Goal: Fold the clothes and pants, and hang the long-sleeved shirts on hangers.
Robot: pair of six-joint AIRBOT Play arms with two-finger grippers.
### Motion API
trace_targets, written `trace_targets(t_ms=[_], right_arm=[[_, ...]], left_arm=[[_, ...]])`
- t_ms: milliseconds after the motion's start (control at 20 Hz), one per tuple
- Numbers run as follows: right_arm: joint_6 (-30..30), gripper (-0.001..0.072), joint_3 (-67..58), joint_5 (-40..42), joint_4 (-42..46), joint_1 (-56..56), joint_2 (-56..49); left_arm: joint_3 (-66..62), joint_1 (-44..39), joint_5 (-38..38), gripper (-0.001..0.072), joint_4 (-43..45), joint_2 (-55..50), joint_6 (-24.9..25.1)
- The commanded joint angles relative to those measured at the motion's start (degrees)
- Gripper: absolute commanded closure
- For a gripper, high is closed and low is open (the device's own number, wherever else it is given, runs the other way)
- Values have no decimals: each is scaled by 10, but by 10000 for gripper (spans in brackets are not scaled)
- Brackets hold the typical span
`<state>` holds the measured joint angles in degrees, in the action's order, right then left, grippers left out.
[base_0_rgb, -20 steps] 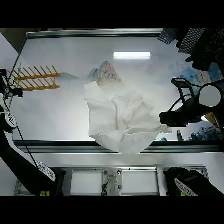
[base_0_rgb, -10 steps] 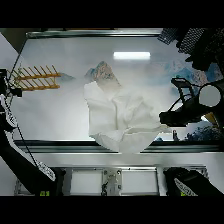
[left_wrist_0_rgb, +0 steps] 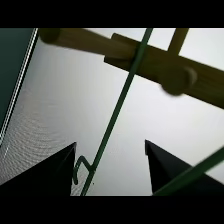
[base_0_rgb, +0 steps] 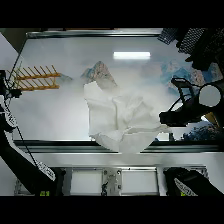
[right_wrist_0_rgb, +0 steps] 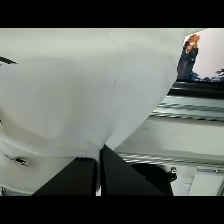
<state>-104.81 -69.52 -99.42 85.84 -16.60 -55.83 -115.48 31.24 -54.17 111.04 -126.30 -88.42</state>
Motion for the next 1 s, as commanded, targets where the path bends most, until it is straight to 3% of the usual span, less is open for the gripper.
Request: trace_targets(t_ms=[0,50,200,300,950], right_arm=[[0,692,0,0,0,0,0],[0,692,0,0,0,0,0],[0,692,0,0,0,0,0],[0,692,0,0,0,0,0],[0,693,0,0,0,0,0]], left_arm=[[-1,0,7,412,0,1,-2],[-1,0,6,531,-1,1,-2],[-1,0,7,531,-1,1,-6],[-1,0,2,695,-1,1,-11],[-1,-31,-40,696,-1,93,-28]])
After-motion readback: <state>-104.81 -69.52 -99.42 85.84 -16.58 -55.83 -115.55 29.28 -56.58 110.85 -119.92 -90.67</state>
